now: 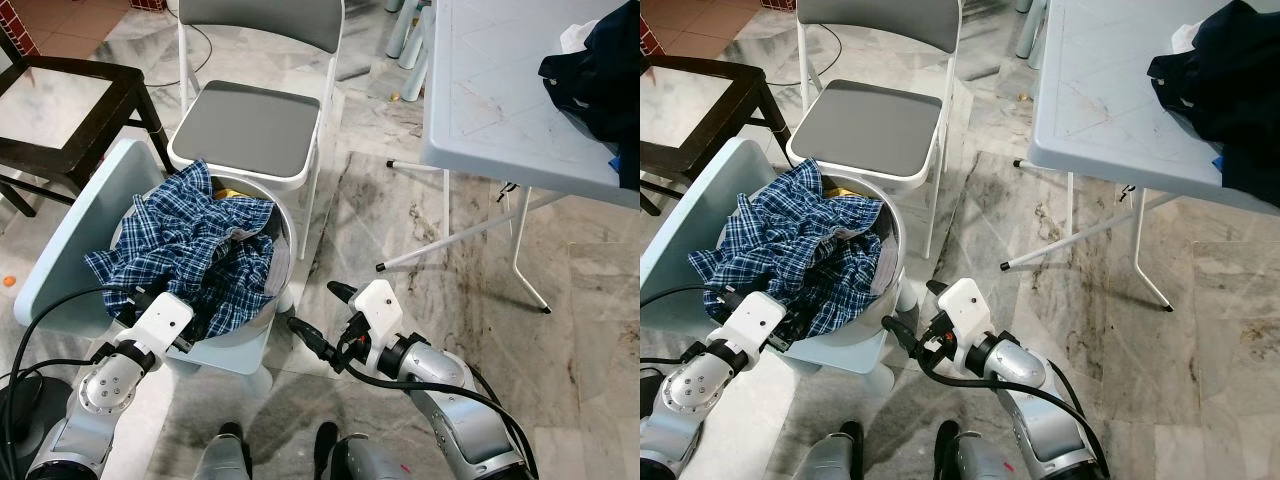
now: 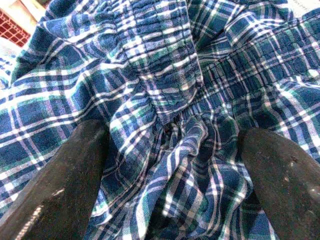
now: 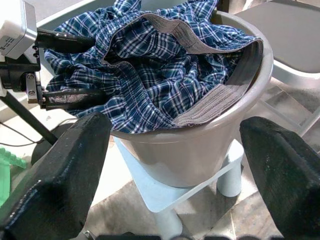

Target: Hang hanger

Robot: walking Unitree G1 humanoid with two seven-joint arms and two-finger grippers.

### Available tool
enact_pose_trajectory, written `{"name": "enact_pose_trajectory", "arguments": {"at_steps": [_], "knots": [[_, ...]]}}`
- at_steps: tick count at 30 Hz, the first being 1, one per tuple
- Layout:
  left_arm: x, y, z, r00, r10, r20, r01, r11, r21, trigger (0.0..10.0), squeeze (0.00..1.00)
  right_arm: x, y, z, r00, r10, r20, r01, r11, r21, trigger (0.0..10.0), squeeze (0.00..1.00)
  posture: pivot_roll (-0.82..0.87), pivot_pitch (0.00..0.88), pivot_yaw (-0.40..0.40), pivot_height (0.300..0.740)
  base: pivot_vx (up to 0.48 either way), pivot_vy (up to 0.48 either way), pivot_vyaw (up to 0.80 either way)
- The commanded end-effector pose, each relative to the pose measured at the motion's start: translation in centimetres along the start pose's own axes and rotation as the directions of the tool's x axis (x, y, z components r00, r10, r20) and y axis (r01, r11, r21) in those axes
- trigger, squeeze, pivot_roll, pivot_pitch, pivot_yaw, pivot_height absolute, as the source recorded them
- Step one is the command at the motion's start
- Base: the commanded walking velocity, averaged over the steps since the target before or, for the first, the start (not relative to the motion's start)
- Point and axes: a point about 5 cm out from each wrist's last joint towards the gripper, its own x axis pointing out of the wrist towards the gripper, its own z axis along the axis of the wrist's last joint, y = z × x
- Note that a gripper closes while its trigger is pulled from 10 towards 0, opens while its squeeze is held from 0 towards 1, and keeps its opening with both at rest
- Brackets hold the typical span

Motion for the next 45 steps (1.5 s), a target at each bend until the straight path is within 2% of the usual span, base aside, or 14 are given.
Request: {"name": "enact_pose_trajectory", "arguments": {"at_steps": [1, 13, 15, 16, 25, 26, 27, 41, 43, 45], "knots": [[-0.4, -0.5, -0.8, 0.999, -0.037, -0.037, 0.037, 0.999, 0.014, 10.0, 0.00, -0.3, 0.3, -0.3, 1.000, 0.007, -0.013, -0.007, 1.000, 0.003, 10.0, 0.00, 0.27, 0.308, -0.109, 0.740, 0.000, 0.000, 0.00], [-0.4, -0.5, -0.8, 0.999, -0.037, -0.037, 0.037, 0.999, 0.014, 10.0, 0.00, -0.3, 0.3, -0.3, 1.000, 0.007, -0.013, -0.007, 1.000, 0.003, 10.0, 0.00, 0.27, 0.308, -0.109, 0.740, 0.000, 0.000, 0.00], [0.5, 0.7, -0.4, 0.995, 0.101, 0.005, -0.099, 0.985, -0.143, 10.0, 0.00, 0.0, 0.3, -0.2, 1.000, 0.016, -0.015, -0.016, 1.000, -0.003, 10.0, 0.00, 0.27, 0.296, -0.118, 0.740, 0.000, 0.000, 0.00], [0.5, 0.8, -0.3, 0.993, 0.119, 0.011, -0.116, 0.980, -0.160, 10.0, 0.00, 0.0, 0.3, -0.2, 1.000, 0.017, -0.014, -0.017, 1.000, -0.004, 10.0, 0.00, 0.27, 0.296, -0.118, 0.740, 0.000, 0.000, 0.00], [0.5, 0.1, -0.5, 0.995, 0.102, 0.004, -0.100, 0.982, -0.163, 9.8, 0.00, 0.0, 0.2, -0.1, 1.000, 0.022, -0.013, -0.022, 1.000, -0.010, 10.0, 0.00, 0.28, 0.292, -0.124, 0.740, 0.000, 0.000, 0.00], [0.5, 0.2, -0.5, 0.995, 0.101, 0.006, -0.098, 0.981, -0.164, 2.6, 0.00, 0.0, 0.2, -0.1, 1.000, 0.023, -0.013, -0.023, 1.000, -0.010, 10.0, 0.00, 0.28, 0.293, -0.125, 0.740, 0.000, 0.000, 0.00], [0.6, 0.3, -0.5, 0.995, 0.100, 0.017, -0.096, 0.980, -0.174, 0.0, 0.00, 0.0, 0.2, -0.1, 1.000, 0.024, -0.013, -0.024, 1.000, -0.010, 10.0, 0.00, 0.28, 0.295, -0.126, 0.740, 0.000, 0.000, 0.00], [1.0, 0.2, 0.0, 0.994, 0.090, 0.062, -0.074, 0.972, -0.223, 0.0, 0.00, -0.1, 0.1, -0.3, 1.000, 0.021, -0.020, -0.021, 1.000, -0.003, 10.0, 0.00, 0.27, 0.296, -0.126, 0.740, 0.000, 0.000, 0.00], [1.1, -0.3, 0.5, 0.992, 0.084, 0.089, -0.057, 0.960, -0.273, 0.0, 0.00, -0.2, -0.1, -0.3, 1.000, 0.020, -0.022, -0.020, 1.000, -0.009, 10.0, 0.00, 0.27, 0.293, -0.128, 0.740, 0.000, 0.000, 0.00], [1.2, -0.5, 0.6, 0.992, 0.080, 0.093, -0.051, 0.958, -0.282, 0.0, 0.00, -0.1, -0.2, -0.2, 1.000, 0.019, -0.023, -0.020, 1.000, -0.012, 10.0, 0.00, 0.27, 0.292, -0.130, 0.740, 0.000, 0.000, 0.00]]}}
